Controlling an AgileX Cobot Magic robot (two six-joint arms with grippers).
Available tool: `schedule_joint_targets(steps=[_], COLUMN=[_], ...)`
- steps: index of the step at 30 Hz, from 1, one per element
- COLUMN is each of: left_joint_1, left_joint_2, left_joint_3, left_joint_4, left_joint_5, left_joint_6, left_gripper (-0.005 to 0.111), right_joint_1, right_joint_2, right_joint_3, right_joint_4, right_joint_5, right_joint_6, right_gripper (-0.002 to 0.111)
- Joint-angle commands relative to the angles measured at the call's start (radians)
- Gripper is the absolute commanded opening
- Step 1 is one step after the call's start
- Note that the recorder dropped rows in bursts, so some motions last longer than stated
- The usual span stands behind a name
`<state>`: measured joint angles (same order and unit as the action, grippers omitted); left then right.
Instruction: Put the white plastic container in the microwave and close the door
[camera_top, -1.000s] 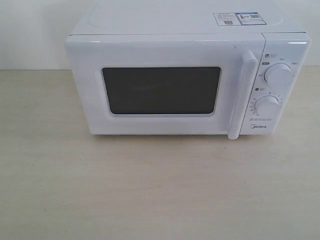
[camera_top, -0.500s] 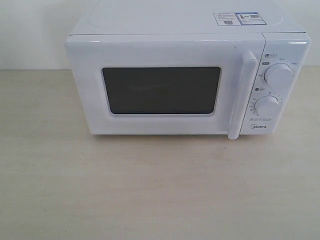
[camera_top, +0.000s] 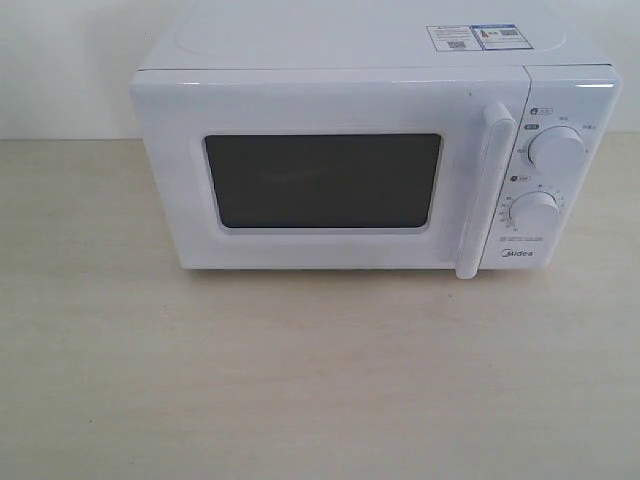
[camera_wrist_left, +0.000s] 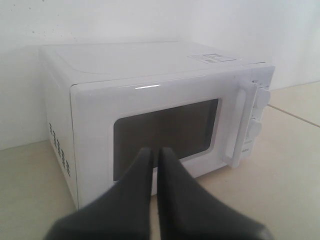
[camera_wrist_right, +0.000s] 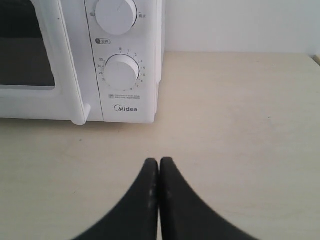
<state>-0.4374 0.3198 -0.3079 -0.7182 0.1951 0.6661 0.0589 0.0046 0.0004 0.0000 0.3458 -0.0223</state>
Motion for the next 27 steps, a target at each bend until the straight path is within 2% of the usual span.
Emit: schedule_joint_targets(steps=[1,9,11,14,17,19,24,27], left_joint_1=[-0.004,0.009,0.058,0.197,0.344,0.391,0.398,0.398], left_joint_2=[-0.004,-0.009,-0.027,-0.058,-0.069,-0.069,-0.069,-0.069], left_joint_3=[0.003,0.003,0.004,0.005,0.005,0.012,0.06,0.091], left_joint_4=[0.001,0.001,0.001,-0.018,-0.033,-0.033,-0.033,-0.082], left_joint_5=[-0.012,-0.012,-0.012,-0.001,0.079,0.1,0.089,0.073], left_joint_6=[-0.004,0.023,0.023,0.023,0.023,0.021,0.003,-0.001], left_gripper=[0.004,0.004,0.004,0.004,0.004,0.004,0.004,0.004], right_joint_1=[-0.008,-0.008,-0.008,-0.008,-0.008,-0.008,-0.008,-0.008], right_joint_2=[-0.005,-0.005,-0.005,-0.005,-0.005,-0.005,-0.005,-0.005], right_joint_3=[0.0,0.0,0.0,0.0,0.0,0.0,0.0,0.0], right_joint_4=[-0.007,-0.007,-0.007,-0.007,-0.007,-0.007,-0.007,-0.007], right_joint_5=[-0.001,-0.001,-0.001,-0.001,-0.001,-0.001,-0.001,-0.001], right_joint_6=[-0.002,-0.002,-0.002,-0.002,-0.002,-0.002,-0.002,-0.002], right_gripper=[0.0,0.0,0.0,0.0,0.0,0.0,0.0,0.0])
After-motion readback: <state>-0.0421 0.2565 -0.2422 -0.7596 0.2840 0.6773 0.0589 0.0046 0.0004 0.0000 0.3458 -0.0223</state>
